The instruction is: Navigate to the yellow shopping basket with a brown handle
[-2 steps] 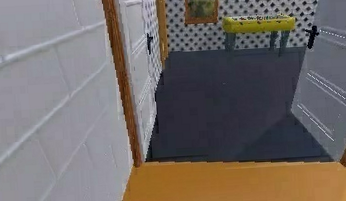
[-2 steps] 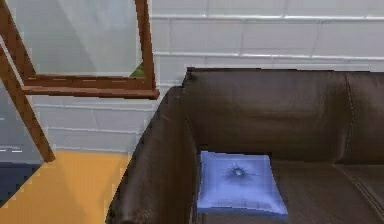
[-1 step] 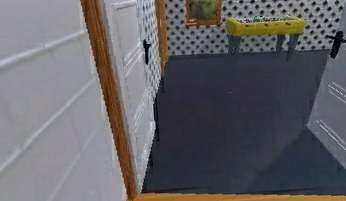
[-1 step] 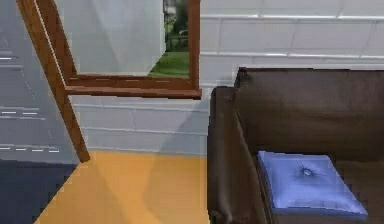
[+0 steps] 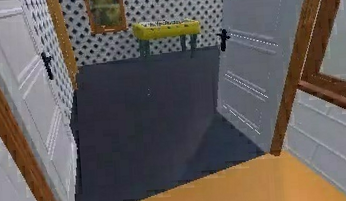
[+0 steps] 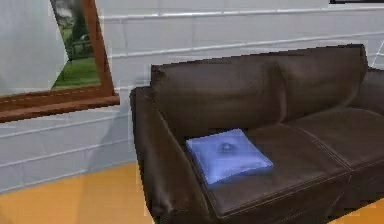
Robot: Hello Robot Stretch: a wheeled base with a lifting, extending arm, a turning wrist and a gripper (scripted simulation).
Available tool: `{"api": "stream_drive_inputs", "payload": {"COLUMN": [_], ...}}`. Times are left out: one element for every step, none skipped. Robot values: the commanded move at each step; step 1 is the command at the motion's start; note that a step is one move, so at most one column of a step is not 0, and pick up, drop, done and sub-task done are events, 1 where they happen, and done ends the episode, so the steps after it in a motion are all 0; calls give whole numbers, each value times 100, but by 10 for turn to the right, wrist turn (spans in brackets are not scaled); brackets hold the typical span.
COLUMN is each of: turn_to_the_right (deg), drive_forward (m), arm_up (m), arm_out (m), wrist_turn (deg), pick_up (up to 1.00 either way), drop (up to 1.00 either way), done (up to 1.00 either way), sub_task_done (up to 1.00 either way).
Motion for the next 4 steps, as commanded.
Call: {"api": "stream_drive_inputs", "payload": {"turn_to_the_right": [0,0,0,240], "drive_forward": [100,100,45,0], "arm_up": [0,0,0,0], "arm_out": [0,0,0,0], "wrist_turn": [0,0,0,0], "pick_up": [0,0,0,0], "drop": [0,0,0,0], "done": [0,0,0,0], "sub_task_done": [0,0,0,0]}}
